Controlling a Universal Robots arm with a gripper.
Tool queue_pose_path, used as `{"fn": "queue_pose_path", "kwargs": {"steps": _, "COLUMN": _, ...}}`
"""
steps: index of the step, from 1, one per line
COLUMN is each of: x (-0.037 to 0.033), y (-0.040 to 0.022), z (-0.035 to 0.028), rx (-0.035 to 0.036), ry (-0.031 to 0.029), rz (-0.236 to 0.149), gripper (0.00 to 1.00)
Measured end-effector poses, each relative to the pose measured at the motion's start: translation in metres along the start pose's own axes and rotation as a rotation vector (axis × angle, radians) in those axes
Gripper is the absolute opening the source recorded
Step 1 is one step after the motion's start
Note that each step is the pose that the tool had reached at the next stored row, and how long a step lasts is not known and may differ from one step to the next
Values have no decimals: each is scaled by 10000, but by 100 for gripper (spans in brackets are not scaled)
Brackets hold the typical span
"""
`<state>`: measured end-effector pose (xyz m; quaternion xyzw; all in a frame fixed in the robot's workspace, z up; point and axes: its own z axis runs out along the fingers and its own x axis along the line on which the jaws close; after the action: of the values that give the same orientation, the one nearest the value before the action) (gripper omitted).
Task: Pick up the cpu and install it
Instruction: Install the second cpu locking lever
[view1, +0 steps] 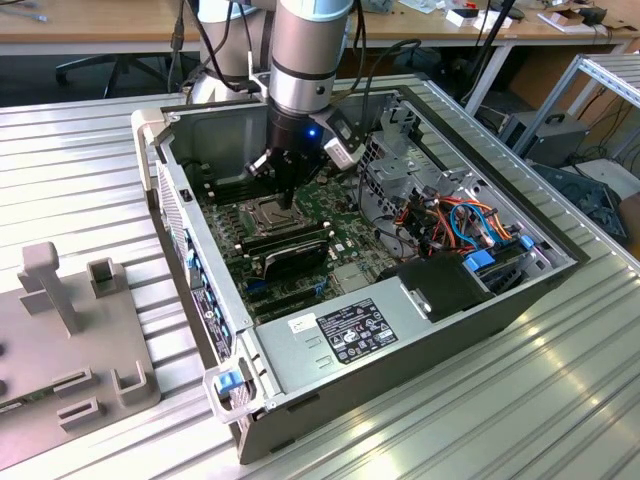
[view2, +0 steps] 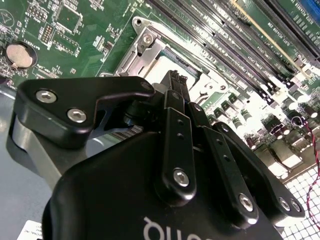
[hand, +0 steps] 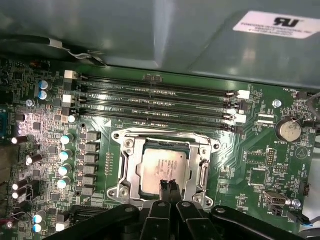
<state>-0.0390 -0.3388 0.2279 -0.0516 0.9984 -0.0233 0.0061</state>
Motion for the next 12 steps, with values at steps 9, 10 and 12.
{"fn": "queue_pose_path", "kwargs": {"steps": 9, "x": -2, "y": -8, "z": -99, "rx": 0, "ry": 1, "rz": 1, "gripper": 11}}
{"fn": "queue_pose_path", "kwargs": {"steps": 10, "x": -2, "y": -11, "z": -114, "rx": 0, "ry": 0, "rz": -1, "gripper": 11}}
{"fn": "queue_pose_path", "kwargs": {"steps": 12, "x": 0, "y": -26, "z": -118, "rx": -1, "ry": 0, "rz": 0, "gripper": 11}}
